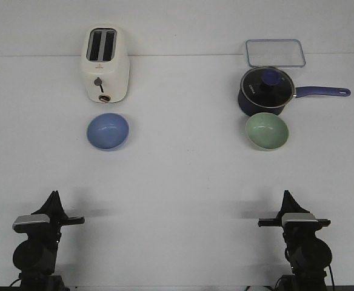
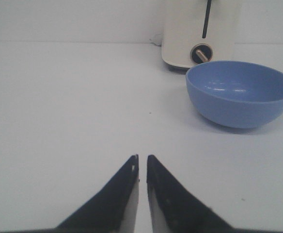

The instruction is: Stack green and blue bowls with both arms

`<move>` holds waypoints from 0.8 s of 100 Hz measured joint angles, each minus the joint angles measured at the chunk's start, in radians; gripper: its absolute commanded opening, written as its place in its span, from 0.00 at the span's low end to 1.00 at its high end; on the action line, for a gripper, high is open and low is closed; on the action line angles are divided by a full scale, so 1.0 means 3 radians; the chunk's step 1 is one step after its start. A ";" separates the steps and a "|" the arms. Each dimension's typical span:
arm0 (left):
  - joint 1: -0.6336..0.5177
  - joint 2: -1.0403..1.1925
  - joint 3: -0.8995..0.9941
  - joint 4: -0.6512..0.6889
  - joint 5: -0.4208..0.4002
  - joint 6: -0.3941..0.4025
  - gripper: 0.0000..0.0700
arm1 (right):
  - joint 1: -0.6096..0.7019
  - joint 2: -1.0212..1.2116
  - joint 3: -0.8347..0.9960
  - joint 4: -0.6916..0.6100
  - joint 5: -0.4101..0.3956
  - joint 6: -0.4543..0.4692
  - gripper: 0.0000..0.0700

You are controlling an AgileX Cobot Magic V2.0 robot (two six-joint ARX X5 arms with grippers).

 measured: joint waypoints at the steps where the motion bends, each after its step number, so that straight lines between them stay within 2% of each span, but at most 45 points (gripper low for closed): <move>1: 0.0000 0.0000 0.0000 0.0000 0.0000 0.0000 0.02 | 0.0000 0.0000 0.0000 0.0000 0.0000 0.0000 0.01; 80: 0.0000 0.0000 0.0000 0.0000 0.0000 0.0000 0.02 | 0.0000 0.0000 0.0000 0.0011 -0.0028 0.0014 0.01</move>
